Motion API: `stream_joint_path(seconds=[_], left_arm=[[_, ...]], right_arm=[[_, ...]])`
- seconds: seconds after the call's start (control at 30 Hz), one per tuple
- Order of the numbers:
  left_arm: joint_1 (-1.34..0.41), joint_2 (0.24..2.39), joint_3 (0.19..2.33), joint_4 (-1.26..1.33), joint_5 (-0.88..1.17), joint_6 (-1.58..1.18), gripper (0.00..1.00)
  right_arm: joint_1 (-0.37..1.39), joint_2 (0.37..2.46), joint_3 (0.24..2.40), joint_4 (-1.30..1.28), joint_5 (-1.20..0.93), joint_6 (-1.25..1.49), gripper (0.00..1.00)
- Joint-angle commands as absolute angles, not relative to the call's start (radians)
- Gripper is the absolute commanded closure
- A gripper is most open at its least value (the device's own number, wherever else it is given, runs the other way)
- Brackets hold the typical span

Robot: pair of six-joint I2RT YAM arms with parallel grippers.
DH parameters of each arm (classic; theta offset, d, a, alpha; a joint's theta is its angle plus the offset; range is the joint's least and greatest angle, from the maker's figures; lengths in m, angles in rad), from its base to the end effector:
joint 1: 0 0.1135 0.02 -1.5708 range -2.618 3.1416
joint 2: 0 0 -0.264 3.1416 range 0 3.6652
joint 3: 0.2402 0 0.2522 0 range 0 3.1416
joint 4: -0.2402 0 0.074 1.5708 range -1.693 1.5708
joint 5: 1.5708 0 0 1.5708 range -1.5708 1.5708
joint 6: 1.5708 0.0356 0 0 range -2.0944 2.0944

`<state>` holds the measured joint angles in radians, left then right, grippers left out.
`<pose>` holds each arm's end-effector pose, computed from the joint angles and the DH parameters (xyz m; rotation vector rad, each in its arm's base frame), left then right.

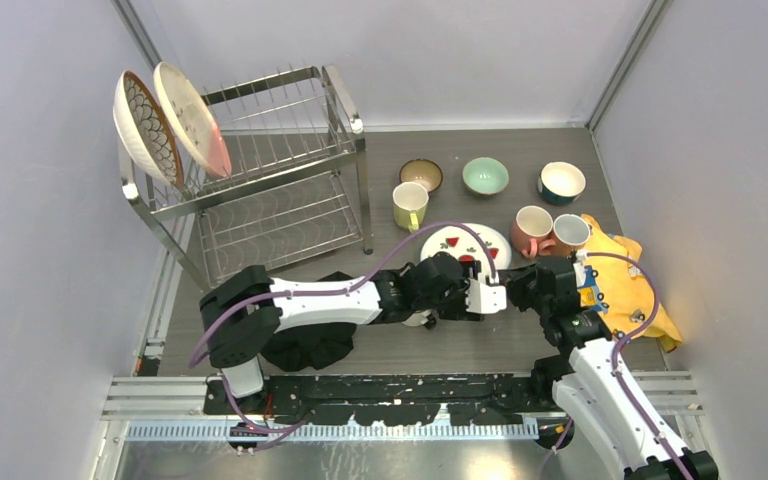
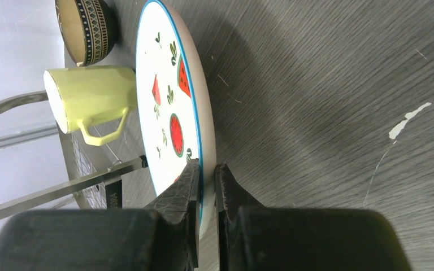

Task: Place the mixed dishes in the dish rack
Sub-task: Pick up the plate at the center of the board.

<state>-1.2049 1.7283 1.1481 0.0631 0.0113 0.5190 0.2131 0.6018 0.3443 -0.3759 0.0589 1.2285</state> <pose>0.1407 -0.3685 0.2359 1.6112 1.3724 -0.4253 0.1400 0.0282 0.1938 1.1495 1.9955 0.7185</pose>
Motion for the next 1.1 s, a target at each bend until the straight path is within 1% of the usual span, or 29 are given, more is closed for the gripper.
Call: stream_joint_path(seconds=[0.0,0.17,0.3,0.5,0.6,0.77,0.93,1.07], left_arm=[[-1.187,1.73,1.205,0.127,-0.041,0.424,0.34],[-1.141,1.669,1.243,0.069,-0.016,0.302,0.33],[-1.134,1.618,1.307,-0.026,-0.024,0.216,0.3],[-1.107,1.605,1.495,-0.274,-0.073,0.017,0.27],[-1.067,1.613,1.589,-0.376,-0.058,-0.117,0.25],[-0.991,1.636,1.732,-0.541,-0.005,-0.301,0.26],[-0.934,1.622,1.769,-0.6,-0.005,-0.412,0.26],[-0.903,1.61,1.772,-0.621,0.036,-0.48,0.26]], right_arm=[[0.213,0.549,0.435,-0.256,0.058,1.266,0.99],[0.212,0.518,0.446,-0.276,0.074,1.256,0.99],[0.212,0.494,0.456,-0.29,0.088,1.253,0.99],[0.213,0.449,0.47,-0.296,0.091,1.258,0.99],[0.212,0.413,0.479,-0.31,0.095,1.26,0.99],[0.212,0.332,0.509,-0.349,0.117,1.258,0.99],[0.212,0.274,0.552,-0.388,0.122,1.257,0.99],[0.213,0.243,0.579,-0.406,0.113,1.269,0.99]])
